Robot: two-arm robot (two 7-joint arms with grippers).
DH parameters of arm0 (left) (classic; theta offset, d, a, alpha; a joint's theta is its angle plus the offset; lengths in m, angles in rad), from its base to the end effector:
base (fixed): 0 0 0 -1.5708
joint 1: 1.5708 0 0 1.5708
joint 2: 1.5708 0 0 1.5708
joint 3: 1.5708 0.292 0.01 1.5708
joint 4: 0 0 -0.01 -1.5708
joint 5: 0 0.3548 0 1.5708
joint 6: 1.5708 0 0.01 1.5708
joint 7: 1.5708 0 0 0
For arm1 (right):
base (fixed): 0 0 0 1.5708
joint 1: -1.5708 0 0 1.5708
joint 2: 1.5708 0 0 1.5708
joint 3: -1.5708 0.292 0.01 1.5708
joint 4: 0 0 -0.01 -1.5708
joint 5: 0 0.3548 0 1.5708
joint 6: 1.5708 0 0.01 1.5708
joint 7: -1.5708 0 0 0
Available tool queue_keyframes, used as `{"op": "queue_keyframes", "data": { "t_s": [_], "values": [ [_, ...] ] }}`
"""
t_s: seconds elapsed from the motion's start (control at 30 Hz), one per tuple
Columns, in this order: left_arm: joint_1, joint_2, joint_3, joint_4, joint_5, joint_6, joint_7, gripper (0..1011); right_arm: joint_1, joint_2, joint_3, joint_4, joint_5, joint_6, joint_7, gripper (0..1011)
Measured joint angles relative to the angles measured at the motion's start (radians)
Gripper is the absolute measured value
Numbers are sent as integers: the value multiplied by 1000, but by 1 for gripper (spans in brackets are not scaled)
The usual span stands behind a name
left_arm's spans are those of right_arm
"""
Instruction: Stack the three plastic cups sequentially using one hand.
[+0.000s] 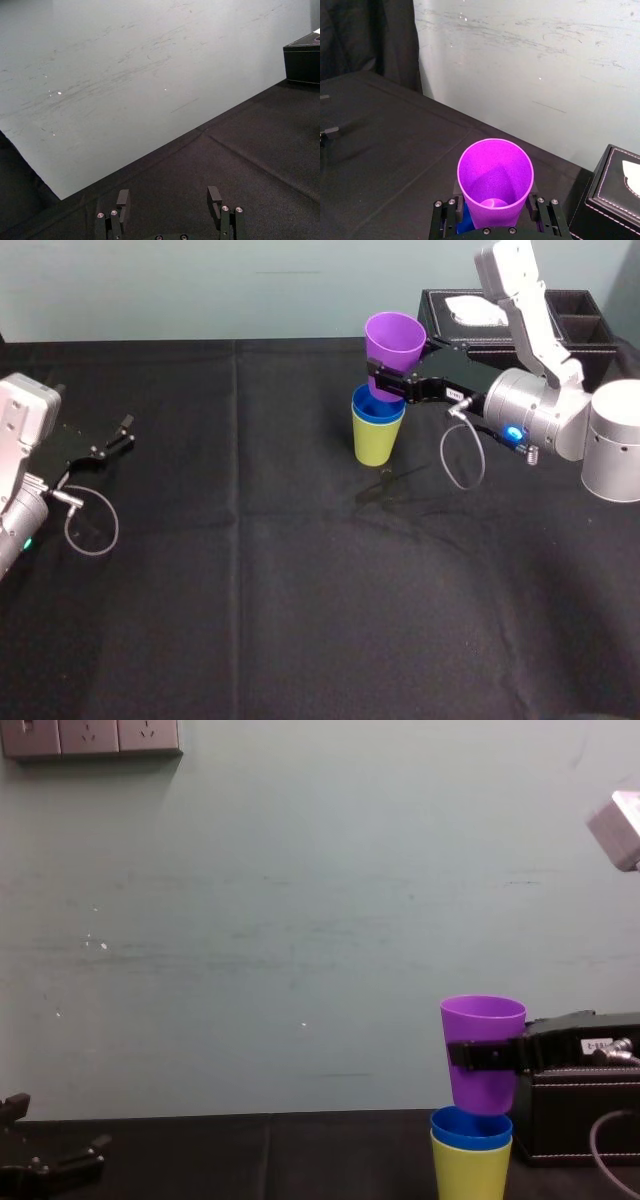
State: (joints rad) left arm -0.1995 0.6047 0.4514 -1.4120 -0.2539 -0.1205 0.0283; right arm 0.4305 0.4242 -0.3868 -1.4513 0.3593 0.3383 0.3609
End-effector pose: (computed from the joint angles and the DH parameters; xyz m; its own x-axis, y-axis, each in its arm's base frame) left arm 0.4019 0.0716 -0.3127 0.2923 0.8803 0.3738 -0.9553 0.2873 0.0703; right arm 0.4677 -0.0152 -0.1984 0.5865 -0.8044 0.0952 0.7984 0.5542 -0.2355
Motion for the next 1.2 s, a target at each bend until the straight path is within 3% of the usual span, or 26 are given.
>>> {"op": "queue_keyframes", "data": {
  "t_s": [1.2],
  "values": [
    [0,0,0,0,0,0,0,1010,-5,-26,-6,52,-22,-29,16,743]
  ]
}}
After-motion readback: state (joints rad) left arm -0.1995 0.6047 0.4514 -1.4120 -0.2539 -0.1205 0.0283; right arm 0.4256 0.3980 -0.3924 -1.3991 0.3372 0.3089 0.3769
